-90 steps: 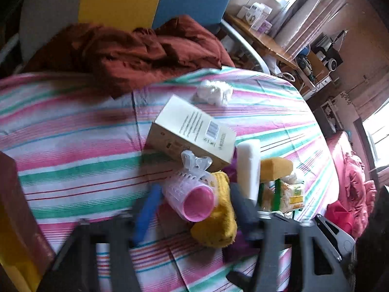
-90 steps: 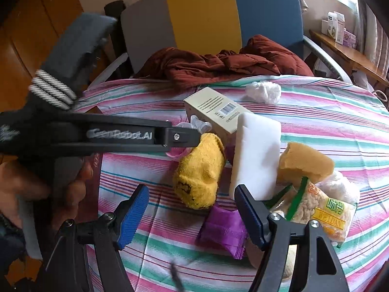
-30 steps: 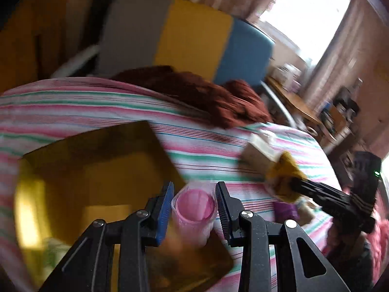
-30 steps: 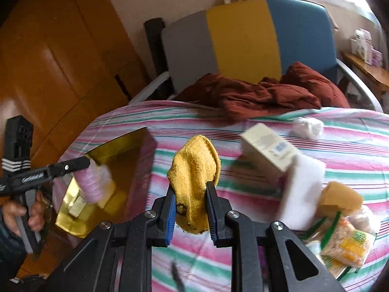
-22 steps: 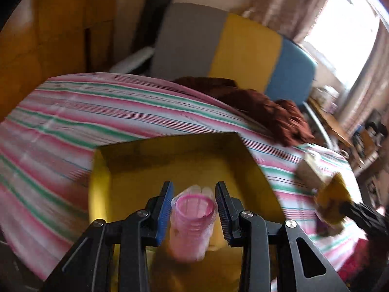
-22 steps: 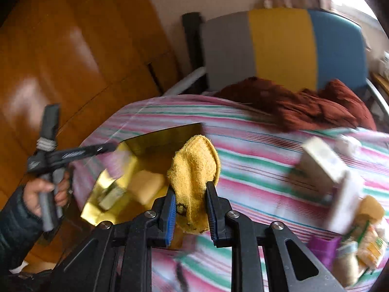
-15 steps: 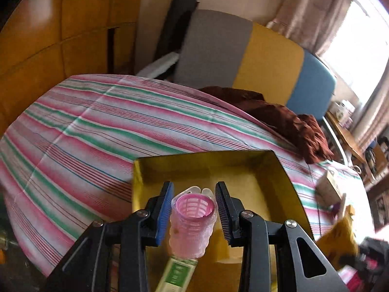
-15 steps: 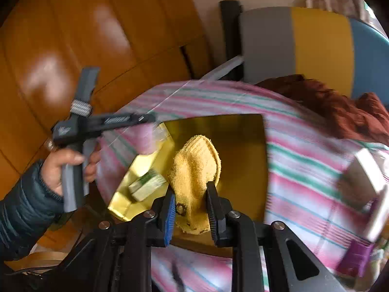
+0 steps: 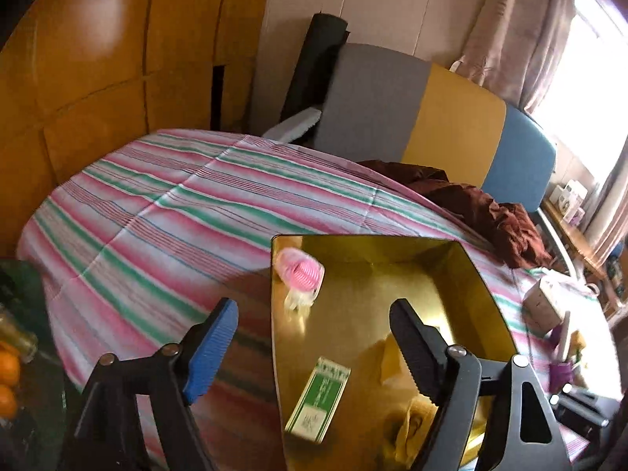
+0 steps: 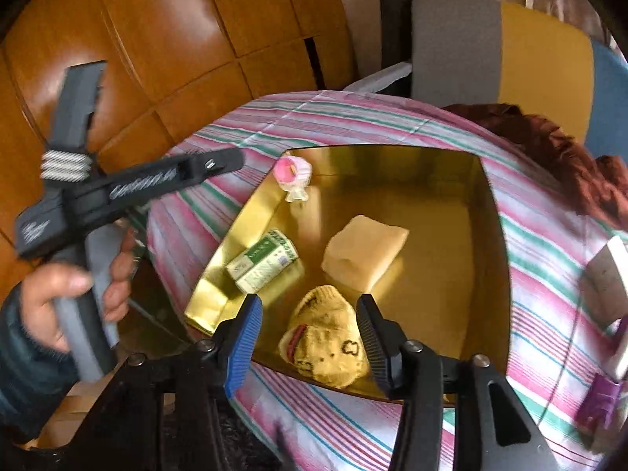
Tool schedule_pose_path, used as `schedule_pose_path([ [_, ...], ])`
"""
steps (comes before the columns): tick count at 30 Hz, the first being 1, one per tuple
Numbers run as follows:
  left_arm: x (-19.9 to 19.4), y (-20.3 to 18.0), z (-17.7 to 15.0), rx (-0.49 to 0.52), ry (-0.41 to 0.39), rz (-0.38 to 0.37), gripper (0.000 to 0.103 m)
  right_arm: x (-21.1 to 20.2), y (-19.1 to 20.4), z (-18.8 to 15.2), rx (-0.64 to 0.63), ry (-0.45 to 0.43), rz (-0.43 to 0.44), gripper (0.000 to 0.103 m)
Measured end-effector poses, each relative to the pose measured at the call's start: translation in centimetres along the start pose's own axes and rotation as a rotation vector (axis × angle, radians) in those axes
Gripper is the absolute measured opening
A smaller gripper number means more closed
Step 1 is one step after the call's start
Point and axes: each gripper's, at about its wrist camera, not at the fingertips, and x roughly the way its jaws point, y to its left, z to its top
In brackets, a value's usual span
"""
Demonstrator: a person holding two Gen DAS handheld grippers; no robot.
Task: Organize objects
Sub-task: 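Place the pink cup in the tray with the left gripper while the right drops the yellow sock there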
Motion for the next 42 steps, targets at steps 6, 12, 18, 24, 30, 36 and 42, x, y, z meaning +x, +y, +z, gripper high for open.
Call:
schedule_pose_path([
  [6,-2.4,-1.0,-2.6,0.002,-0.033,0.035,0.085,-0.6,0.6,-0.3,-0.002,-0.057,-0.131,0.052],
  [12,-4.5,-2.7,-4.3,0.062,-0.094,0.088,0.096,-1.4,-0.2,-0.3,0.047,-0.113,-0.21,0.06],
  [18,-5.1,-3.7,-4.8,0.091,-0.099,0.088,0.097,-2.1,-1.2,-0.4,0.084,-0.139,-0.253,0.06],
  [24,-5.4,-4.8,-5.1,0.13,-0.106,0.095,0.097,-2.4,-1.5,-0.9,0.081,-0.146,-0.27,0.06],
  [30,-5.8,-6.2,-5.6,0.19,-0.112,0.097,0.097,-2.7,-2.3,-1.3,0.097,-0.146,-0.288,0.06],
  [36,-5.3,-6.9,-5.9,0.211,-0.09,0.078,0.097,-3.0,-3.1,-1.4,0.109,-0.145,-0.343,0.06],
  [42,-4.6,-7.1,-6.1,0.211,-0.061,0.079,0.097,-3.5,-4.0,-1.7,0.113,-0.148,-0.387,0.06],
])
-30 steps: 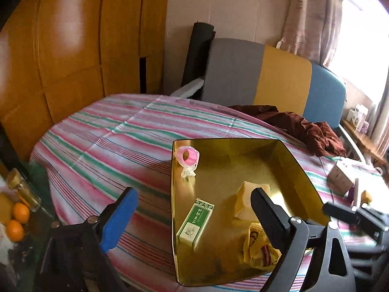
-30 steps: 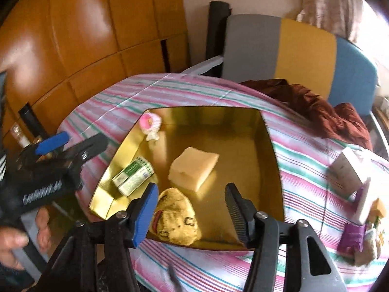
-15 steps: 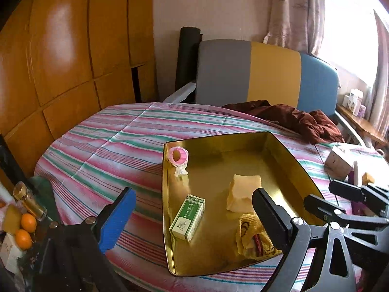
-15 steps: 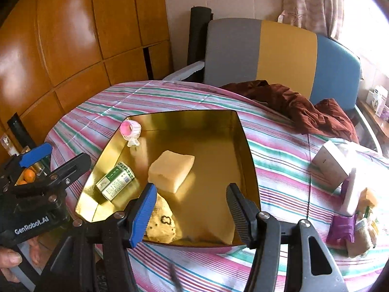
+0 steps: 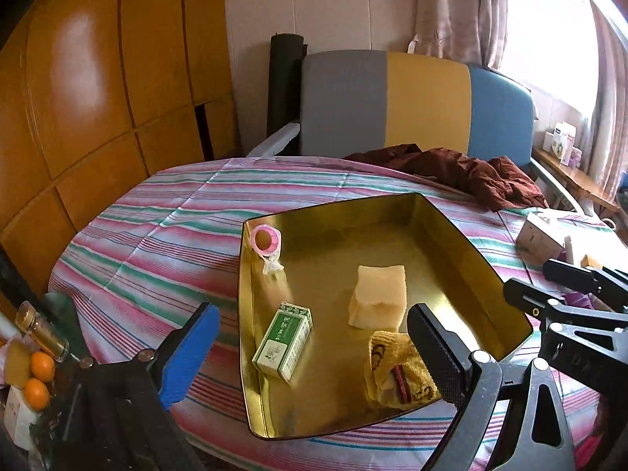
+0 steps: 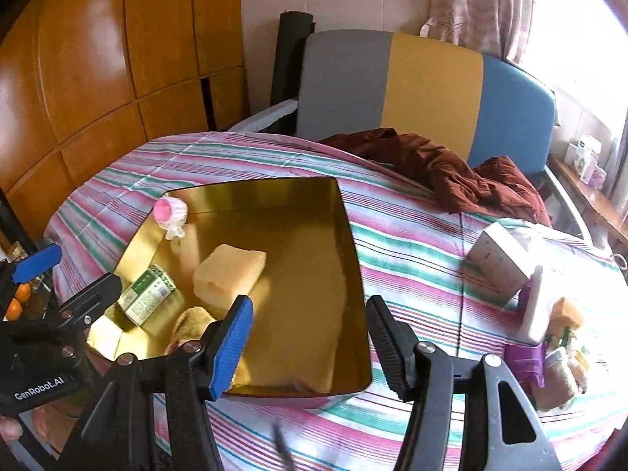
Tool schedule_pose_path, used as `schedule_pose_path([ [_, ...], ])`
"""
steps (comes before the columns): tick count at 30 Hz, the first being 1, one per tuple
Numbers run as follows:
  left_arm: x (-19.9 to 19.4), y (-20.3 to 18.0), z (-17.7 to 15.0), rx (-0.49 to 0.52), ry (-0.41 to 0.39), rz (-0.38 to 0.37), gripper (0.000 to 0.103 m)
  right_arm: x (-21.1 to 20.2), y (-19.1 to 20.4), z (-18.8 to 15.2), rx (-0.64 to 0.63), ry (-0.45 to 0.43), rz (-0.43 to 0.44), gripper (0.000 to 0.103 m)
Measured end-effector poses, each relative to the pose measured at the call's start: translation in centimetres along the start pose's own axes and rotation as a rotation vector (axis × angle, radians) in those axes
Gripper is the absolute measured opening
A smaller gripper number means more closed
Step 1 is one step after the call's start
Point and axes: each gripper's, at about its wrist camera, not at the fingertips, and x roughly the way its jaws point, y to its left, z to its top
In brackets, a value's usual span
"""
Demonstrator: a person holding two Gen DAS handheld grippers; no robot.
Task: Organize objects
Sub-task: 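Place the pink cup in the tray with the left gripper while the right drops the yellow sock there, then move both grippers back toward the remaining items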
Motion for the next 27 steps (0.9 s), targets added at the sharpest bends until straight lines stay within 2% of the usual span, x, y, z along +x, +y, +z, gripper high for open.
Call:
schedule_pose_path([
  [7,0.3,-1.3,0.0,0.031,0.014,-0.028,0.097,0.2,-1.8,-0.5,0.026,0.014,-0.024,0.06],
  [13,0.4,-3.0,0.1,0.074,0.021,-0.073,0.097,0.3,-5.8,-1.3,0.098,0.043,-0.07,0.06],
  [22,0.6,-6.8,0.8,0.158,0.023,-0.167,0.097,-1.2,-15.8,-3.4,0.281,0.093,-0.177,0.06],
  [27,0.3,-10.3,1.1,0.239,0.029,-0.261,0.097,-2.9,-22.5,-5.0,0.425,0.106,-0.236,0.06],
])
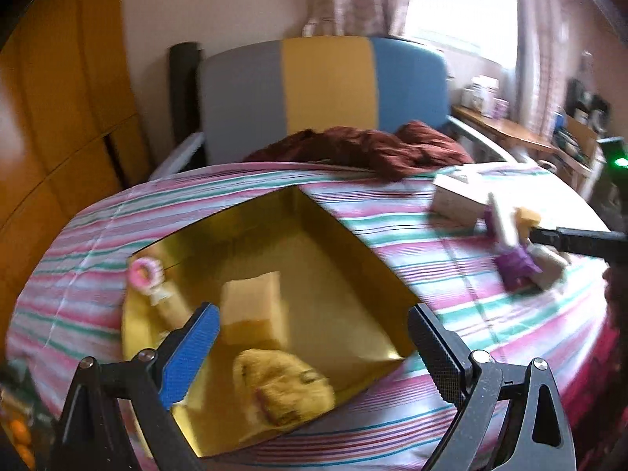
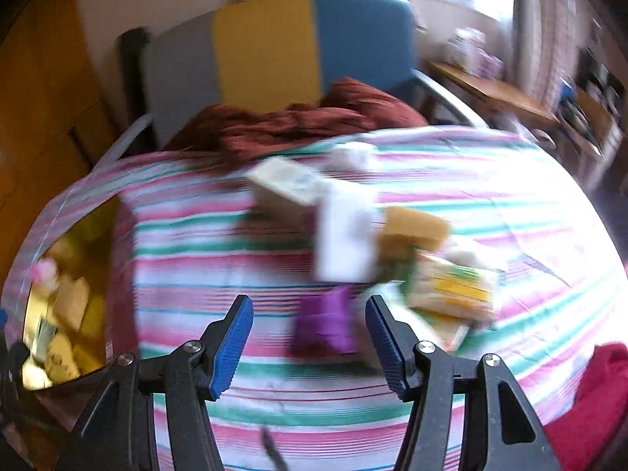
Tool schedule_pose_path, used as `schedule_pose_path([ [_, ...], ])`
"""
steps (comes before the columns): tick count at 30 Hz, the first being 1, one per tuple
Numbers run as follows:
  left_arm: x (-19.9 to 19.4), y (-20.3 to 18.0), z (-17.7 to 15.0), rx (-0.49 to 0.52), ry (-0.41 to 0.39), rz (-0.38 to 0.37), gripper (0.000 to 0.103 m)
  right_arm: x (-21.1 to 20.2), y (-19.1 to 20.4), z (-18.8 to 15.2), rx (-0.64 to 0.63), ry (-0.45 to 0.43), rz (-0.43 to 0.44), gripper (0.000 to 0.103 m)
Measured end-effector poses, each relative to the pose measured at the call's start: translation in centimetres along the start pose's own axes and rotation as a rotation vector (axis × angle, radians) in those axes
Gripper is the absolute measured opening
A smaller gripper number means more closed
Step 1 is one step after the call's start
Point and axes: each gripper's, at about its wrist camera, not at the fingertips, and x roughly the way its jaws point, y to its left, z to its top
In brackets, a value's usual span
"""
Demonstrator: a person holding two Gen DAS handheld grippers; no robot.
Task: Organize objects
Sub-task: 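Move both grippers back toward the remaining items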
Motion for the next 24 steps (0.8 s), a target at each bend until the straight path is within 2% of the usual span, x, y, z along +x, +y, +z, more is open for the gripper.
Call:
schedule_pose_path([
  [5,0.6,-4.3,1.5,0.084,-0.011,-0.116,0.097,0.6,-5.9,0.6,0.174,0.005,-0.012,0.06],
  [9,1.7,-8.6,2.6,0.207,-0.019,-0.207,0.097,1.7,-9.1,0.4,0.315,0.009,0.069,0.06],
  [12,3.2,-11.8,3.4,0.295,0.002,-0.293,0.097,1.9,-9.6,0.5,0.349,-0.003,0.094,0.06],
  [15,5.0,-14.3,3.8,0.372,0.026,-0.334,0.096,1.8,-9.9,0.5,0.366,-0.014,0.119,0.061],
  [19,7.6,-17.2,4.2,0.437,0.068,-0.395,0.083,1.7,-10.2,0.5,0.393,-0.03,0.154,0.061],
  [24,11.1,-20.0,4.6,0.494,0.135,-0.478,0.075,2.0,-10.7,0.5,0.416,-0.021,0.189,0.061],
])
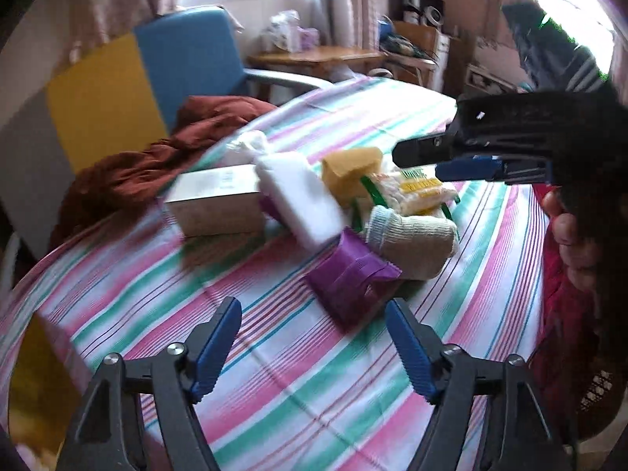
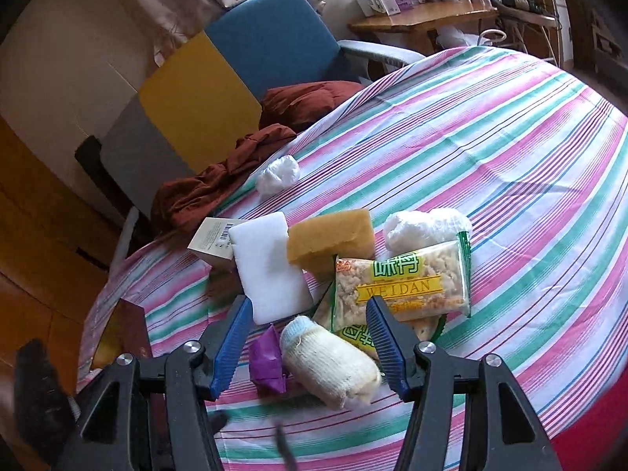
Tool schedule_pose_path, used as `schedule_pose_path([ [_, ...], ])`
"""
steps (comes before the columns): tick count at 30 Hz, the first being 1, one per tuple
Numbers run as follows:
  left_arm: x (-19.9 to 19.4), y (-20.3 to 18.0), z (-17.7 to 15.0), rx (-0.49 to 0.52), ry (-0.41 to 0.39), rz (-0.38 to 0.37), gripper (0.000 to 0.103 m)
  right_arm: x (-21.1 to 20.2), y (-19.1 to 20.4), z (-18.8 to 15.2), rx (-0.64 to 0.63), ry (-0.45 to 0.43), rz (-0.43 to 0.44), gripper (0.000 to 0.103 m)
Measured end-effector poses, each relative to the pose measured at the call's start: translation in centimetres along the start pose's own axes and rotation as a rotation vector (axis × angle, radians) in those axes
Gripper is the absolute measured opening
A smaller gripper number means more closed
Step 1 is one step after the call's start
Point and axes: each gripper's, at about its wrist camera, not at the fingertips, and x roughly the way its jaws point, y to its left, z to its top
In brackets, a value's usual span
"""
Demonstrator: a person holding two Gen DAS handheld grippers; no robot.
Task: Organize objects
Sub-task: 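Move both grippers back toward the remaining items, then grasp the purple packet with the left gripper while the right grasps the beige sock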
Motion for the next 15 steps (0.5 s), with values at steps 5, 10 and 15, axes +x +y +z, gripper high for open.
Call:
schedule_pose_path([
  [5,2.7,-0.8,1.1,0.092,0.029,-0.031,0.075,0.3,-0.1,0.0,0.003,0.018,0.021,0.061],
  [10,4.4,-1.5,2.1,0.174,0.034,-0.066,0.075,0.6,-0.4,0.0,0.015,0.032,0.03,0.061],
  [15,6.1,-1.8,2.3,0.161,0.083,-0.144,0.048,0.8,-0.5,0.0,0.021,0.043,0.026,0.061],
])
